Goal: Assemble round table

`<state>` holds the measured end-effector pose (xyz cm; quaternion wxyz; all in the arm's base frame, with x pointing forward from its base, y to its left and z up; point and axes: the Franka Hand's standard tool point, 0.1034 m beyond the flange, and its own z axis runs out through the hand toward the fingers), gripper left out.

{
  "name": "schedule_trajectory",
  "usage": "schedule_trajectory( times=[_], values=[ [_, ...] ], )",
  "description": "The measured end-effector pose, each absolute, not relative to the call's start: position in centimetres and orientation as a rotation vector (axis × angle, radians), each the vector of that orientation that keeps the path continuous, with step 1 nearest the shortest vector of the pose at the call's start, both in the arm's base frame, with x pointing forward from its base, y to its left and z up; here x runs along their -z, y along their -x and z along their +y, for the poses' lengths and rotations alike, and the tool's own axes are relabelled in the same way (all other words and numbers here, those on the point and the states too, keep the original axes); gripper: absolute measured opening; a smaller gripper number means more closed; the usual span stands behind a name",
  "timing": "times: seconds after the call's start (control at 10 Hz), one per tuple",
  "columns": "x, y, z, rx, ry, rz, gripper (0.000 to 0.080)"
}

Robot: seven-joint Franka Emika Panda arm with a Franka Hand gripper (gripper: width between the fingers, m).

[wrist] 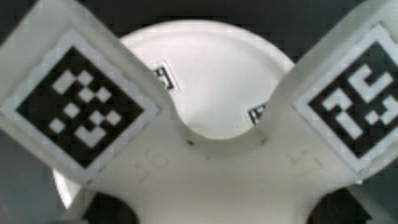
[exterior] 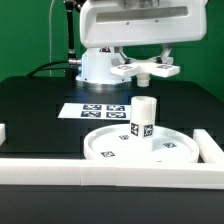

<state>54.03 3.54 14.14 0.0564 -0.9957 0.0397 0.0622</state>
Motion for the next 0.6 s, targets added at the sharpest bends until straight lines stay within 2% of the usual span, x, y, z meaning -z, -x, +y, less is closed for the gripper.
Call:
schedule_trajectory(
  times=[0.1, 0.2, 0.6],
  values=[
    [-14.56, -55.71, 4.27, -0.156, 3.021, 0.103, 0.0452],
    [-14.58, -56.05, 4.58, -0.149, 3.020, 0.096, 0.0452],
    [-13.74, -55.99, 4.36, -0.096, 3.030, 0.073, 0.0452]
  ],
)
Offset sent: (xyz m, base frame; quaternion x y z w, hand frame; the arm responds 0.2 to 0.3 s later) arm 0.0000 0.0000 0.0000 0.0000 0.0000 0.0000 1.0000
